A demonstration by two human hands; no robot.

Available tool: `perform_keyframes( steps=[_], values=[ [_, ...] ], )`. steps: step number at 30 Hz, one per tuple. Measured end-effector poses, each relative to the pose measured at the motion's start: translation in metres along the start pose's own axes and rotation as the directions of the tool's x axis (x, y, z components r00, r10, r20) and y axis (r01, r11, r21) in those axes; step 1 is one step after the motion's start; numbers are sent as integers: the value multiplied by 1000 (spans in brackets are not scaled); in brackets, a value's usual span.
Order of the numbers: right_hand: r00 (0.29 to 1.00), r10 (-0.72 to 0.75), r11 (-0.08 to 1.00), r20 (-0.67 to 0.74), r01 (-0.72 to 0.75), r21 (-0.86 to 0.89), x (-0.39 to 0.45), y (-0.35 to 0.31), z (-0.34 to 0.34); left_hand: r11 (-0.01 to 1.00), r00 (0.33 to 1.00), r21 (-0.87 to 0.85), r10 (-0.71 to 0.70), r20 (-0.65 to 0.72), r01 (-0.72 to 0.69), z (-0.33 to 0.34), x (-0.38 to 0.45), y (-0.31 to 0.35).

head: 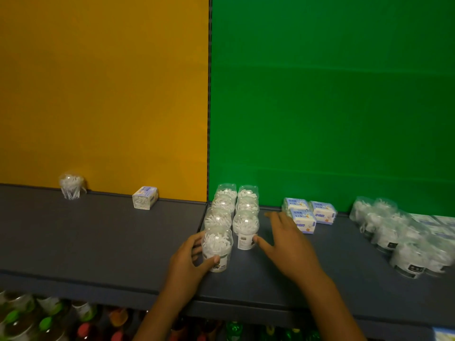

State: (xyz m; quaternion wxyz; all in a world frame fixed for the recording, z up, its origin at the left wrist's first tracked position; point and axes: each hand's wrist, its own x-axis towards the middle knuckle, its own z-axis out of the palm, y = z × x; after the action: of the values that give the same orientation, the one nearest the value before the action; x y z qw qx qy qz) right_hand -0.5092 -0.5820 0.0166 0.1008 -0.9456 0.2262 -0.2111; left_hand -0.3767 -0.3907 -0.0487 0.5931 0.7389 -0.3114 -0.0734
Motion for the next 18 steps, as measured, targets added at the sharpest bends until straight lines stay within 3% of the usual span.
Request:
perform_keyframes(
  steps=[6, 9, 12, 18],
  values=[
    [999, -31, 999, -21, 31, 42, -6, -8, -1, 995, 999, 96, 18, 47, -22, -6, -2, 6],
    [998, -48, 997, -36, 50, 51, -8, -16, -2, 964, 996, 264, -5, 90, -19, -24, -4, 15],
    [994, -80, 995, -73, 85, 61, -6, -33, -3, 895, 998, 441, 44, 50, -62, -54, -3, 26],
    [983, -147, 988, -114, 152, 35, 7, -89, 1, 781, 991, 622, 126, -55, -65, -129, -4, 37]
  ],
)
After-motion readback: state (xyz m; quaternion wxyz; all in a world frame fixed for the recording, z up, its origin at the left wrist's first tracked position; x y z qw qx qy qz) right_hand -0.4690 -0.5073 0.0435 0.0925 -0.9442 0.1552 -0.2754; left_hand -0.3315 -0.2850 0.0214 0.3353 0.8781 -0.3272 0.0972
